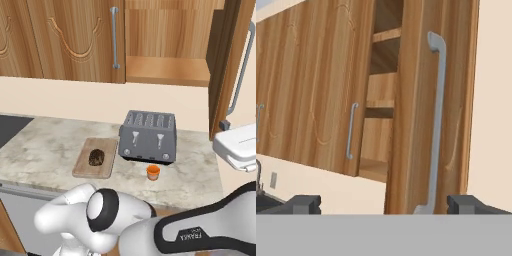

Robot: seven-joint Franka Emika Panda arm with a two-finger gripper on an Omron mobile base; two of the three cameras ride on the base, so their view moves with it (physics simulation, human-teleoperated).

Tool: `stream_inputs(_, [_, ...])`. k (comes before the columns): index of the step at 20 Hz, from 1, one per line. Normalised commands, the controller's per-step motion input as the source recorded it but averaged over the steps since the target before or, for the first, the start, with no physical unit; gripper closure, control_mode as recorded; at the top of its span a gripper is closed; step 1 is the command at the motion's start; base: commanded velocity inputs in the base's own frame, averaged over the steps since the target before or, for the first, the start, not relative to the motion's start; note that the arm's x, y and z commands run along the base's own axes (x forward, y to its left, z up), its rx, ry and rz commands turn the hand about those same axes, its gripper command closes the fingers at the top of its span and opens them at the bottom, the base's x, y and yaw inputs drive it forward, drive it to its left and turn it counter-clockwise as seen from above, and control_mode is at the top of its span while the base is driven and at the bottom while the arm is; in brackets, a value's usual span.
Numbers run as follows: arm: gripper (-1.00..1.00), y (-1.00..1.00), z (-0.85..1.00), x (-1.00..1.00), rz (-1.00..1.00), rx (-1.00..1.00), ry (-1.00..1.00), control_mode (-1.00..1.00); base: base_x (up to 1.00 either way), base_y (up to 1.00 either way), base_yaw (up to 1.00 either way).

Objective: Pick the bread, place it on the cutting board, pick the jam, place it on the counter, and close the cabinet.

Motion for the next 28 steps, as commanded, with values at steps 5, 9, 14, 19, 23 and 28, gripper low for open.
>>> stream_inputs(5, [-1.0, 0.0, 0.0, 0.07, 0.07, 0.0, -0.04, -1.0, 0.0, 0.0, 0.0])
stream_inputs(9, [-1.0, 0.0, 0.0, 0.17, 0.07, 0.0, -0.02, -1.0, 0.0, 0.0, 0.0])
stream_inputs(14, [-1.0, 0.0, 0.0, 0.21, 0.08, 0.01, 0.0, -1.0, 0.0, 0.0, 0.0])
stream_inputs(19, [-1.0, 0.0, 0.0, 0.16, 0.08, 0.02, 0.0, -1.0, 0.0, 0.0, 0.0])
stream_inputs(23, [-1.0, 0.0, 0.0, 0.14, 0.09, 0.02, 0.0, -1.0, 0.0, 0.0, 0.0])
stream_inputs(28, [-1.0, 0.0, 0.0, 0.11, 0.09, 0.01, 0.0, -1.0, 0.0, 0.0, 0.0])
